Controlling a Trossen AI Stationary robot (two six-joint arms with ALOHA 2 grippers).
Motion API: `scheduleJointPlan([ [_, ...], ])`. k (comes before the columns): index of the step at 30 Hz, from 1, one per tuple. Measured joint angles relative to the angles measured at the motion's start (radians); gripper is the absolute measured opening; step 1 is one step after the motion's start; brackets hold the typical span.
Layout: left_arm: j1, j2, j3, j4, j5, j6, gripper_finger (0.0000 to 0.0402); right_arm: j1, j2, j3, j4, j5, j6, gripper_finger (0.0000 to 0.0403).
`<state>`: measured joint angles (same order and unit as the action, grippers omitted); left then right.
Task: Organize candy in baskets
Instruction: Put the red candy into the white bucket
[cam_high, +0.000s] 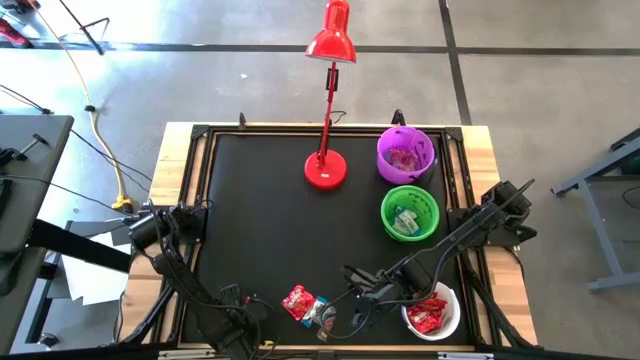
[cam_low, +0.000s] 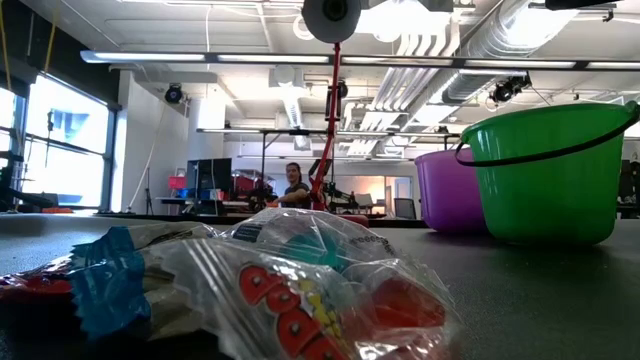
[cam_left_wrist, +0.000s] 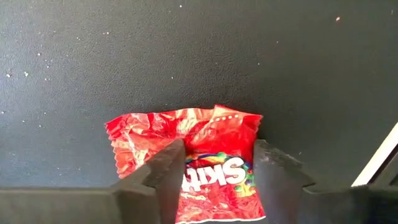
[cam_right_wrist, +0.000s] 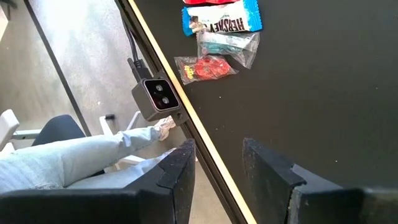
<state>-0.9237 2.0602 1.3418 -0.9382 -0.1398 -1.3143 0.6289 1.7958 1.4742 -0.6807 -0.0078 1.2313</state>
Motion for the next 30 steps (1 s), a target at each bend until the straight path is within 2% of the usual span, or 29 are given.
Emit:
scheduleJointPlan([
  [6, 0.001, 0.000, 0.000, 0.003, -0.006, -0.052, 0.0091, 0.000, 0.000, 0.000, 0.000, 0.000, 0.001, 0.0128],
  [10, 0.001, 0.000, 0.000, 0.002, -0.008, -0.095, 0.0061, -0.001, 0.000, 0.000, 0.001, 0.000, 0.002, 0.0128],
  [20, 0.004, -0.020, -0.006, 0.000, -0.006, -0.228, 0.0052, -0.001, 0.000, 0.000, 0.001, 0.000, 0.002, 0.0128],
  [30, 0.023, -0.082, -0.014, -0.011, -0.025, -0.256, 0.0050, -0.002, 0.000, 0.000, 0.001, 0.011, 0.002, 0.0128],
])
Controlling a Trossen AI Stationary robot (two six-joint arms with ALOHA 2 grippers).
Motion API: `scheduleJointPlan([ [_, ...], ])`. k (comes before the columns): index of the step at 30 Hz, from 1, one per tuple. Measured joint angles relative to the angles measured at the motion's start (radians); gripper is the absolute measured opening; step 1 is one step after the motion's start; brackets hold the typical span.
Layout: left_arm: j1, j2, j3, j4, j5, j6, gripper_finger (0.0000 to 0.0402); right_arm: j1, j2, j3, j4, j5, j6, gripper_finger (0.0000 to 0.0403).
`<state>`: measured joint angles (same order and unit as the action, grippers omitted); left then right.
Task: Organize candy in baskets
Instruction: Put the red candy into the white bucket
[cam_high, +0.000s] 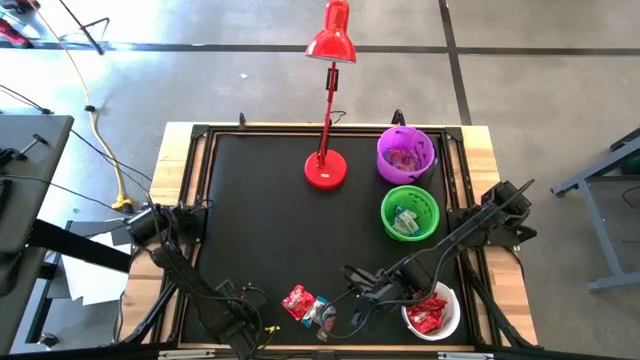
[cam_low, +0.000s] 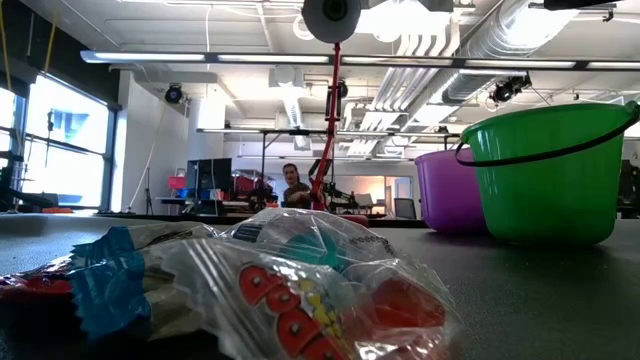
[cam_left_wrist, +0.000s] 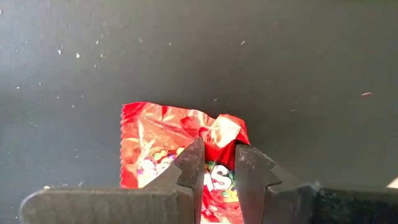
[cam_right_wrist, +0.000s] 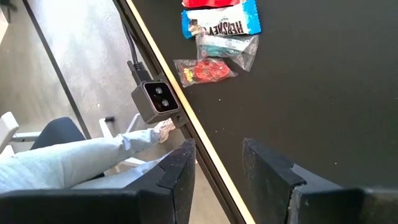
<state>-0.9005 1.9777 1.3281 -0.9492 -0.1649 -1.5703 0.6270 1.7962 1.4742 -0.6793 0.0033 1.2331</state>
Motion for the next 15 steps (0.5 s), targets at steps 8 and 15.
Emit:
scheduleJointPlan([
  [8, 0.033, -0.059, 0.002, 0.006, -0.002, 0.010, 0.0049, -0.002, 0.000, 0.000, 0.000, 0.021, -0.002, 0.0128],
  [15, 0.073, -0.130, 0.004, 0.007, -0.025, 0.081, 0.0049, -0.019, 0.000, 0.000, -0.001, 0.024, -0.003, 0.0128],
])
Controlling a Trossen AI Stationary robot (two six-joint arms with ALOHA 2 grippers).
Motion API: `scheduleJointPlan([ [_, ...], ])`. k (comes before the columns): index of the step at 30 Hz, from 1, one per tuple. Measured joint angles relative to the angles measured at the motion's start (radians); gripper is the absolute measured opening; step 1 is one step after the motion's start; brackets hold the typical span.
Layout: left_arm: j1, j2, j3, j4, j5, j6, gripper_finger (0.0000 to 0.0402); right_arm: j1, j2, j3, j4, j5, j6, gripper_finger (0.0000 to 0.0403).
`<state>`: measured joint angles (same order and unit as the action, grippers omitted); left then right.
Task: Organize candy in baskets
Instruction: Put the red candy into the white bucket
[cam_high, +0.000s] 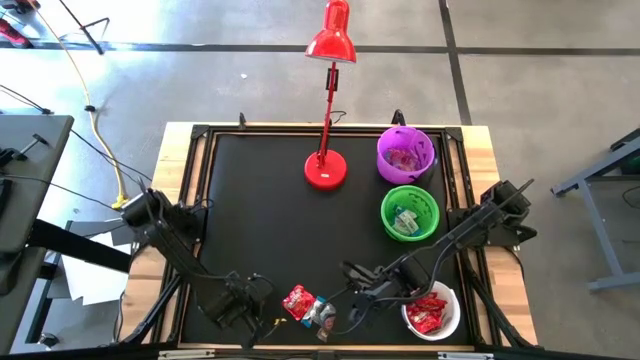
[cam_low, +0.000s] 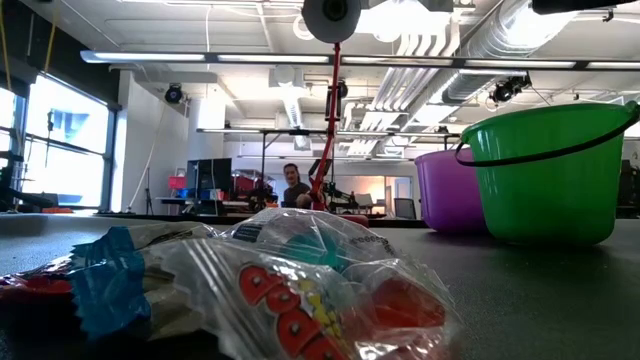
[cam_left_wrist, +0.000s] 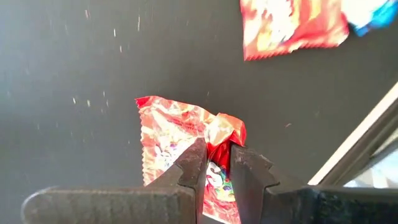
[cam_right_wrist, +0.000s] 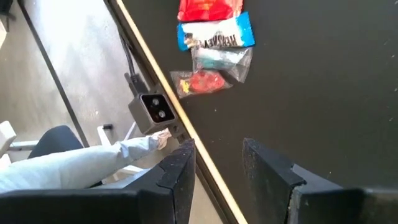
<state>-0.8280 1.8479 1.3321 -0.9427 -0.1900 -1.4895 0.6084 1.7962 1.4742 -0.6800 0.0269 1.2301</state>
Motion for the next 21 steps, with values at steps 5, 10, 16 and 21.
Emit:
scheduleJointPlan([
  [5, 0.040, -0.067, 0.000, 0.002, -0.066, 0.056, 0.0049, -0.014, 0.000, 0.000, -0.003, 0.069, 0.002, 0.0128],
  [10, 0.097, -0.146, 0.002, 0.014, -0.117, 0.109, 0.0050, -0.021, -0.004, 0.000, 0.006, 0.069, 0.023, 0.0128],
  [16, 0.160, -0.230, 0.002, 0.118, -0.185, 0.221, 0.0050, -0.018, -0.051, 0.001, -0.009, 0.112, 0.019, 0.0128],
  [21, 0.195, -0.270, 0.003, 0.317, -0.249, 0.382, 0.0051, -0.017, -0.093, 0.001, 0.002, 0.238, 0.012, 0.0128],
])
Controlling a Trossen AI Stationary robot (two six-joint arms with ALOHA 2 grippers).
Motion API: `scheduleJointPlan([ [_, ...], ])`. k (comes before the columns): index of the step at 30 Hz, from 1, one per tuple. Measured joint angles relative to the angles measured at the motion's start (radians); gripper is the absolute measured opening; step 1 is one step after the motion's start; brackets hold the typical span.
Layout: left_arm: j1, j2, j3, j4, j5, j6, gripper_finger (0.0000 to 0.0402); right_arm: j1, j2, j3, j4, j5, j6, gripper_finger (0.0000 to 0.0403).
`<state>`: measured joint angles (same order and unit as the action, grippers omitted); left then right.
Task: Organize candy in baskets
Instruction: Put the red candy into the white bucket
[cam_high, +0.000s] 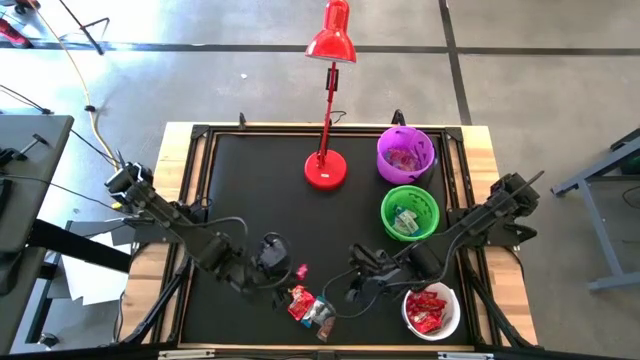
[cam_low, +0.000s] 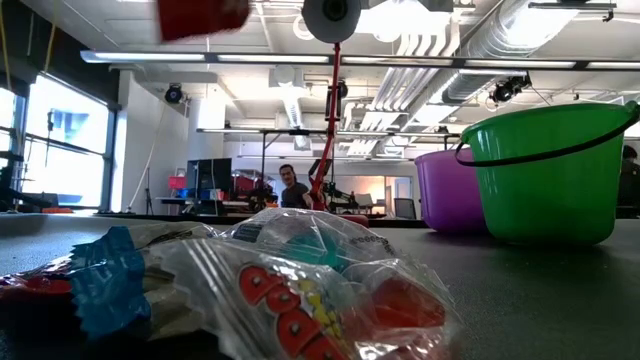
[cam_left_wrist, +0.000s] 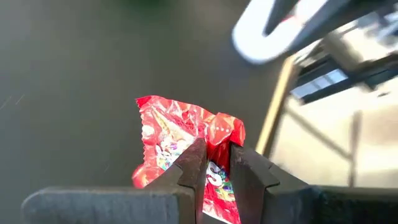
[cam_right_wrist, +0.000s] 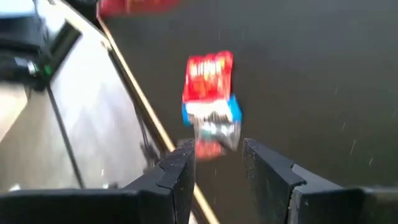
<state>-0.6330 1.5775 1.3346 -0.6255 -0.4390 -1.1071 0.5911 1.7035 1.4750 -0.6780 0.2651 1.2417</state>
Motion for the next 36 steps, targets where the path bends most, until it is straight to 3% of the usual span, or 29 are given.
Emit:
scheduleJointPlan([
  [7, 0.030, -0.012, 0.000, 0.281, -0.013, 0.211, 0.0051, 0.012, -0.056, 0.000, 0.117, 0.222, -0.123, 0.0128],
  [13, 0.031, -0.012, 0.000, 0.426, -0.016, 0.294, 0.0051, 0.045, -0.102, 0.000, 0.186, 0.397, -0.308, 0.0128],
  [26, 0.027, -0.029, 0.001, 0.580, -0.009, 0.351, 0.0051, 0.090, -0.140, 0.000, 0.188, 0.381, -0.796, 0.0128],
  [36, 0.028, -0.029, 0.001, 0.595, 0.023, 0.350, 0.0051, 0.071, -0.140, 0.000, 0.207, 0.389, -1.076, 0.0128],
])
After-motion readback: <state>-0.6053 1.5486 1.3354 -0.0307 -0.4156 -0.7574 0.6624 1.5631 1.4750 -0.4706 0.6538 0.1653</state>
